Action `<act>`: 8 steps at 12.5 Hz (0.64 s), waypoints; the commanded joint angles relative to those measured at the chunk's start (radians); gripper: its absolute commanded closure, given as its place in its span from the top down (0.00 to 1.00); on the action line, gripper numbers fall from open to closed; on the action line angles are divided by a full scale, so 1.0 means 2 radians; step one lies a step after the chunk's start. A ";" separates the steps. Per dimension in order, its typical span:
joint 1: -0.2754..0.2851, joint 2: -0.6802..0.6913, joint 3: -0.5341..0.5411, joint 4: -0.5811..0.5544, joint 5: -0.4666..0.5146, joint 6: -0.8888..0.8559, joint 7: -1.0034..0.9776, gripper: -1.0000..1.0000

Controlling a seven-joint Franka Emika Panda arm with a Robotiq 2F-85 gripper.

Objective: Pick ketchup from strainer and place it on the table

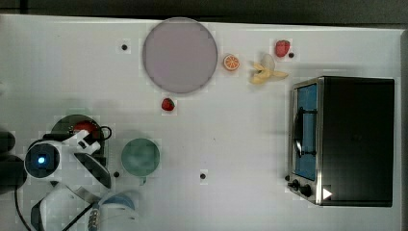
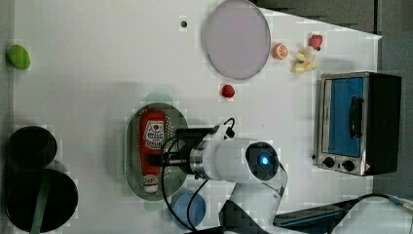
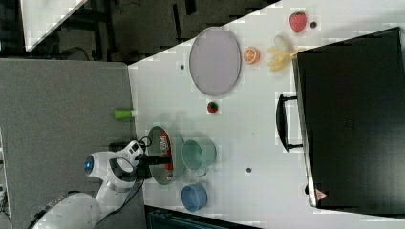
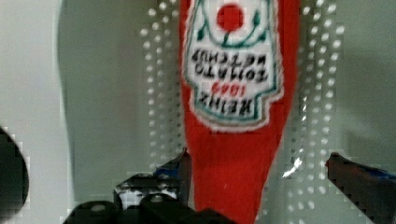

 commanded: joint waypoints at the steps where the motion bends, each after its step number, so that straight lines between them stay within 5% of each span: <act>1: 0.024 0.019 -0.026 0.031 -0.009 0.011 0.031 0.83; 3: 0.039 0.040 -0.038 0.048 -0.010 0.020 0.031 0.59; 8: 0.039 0.007 -0.026 0.055 -0.009 -0.016 0.031 0.56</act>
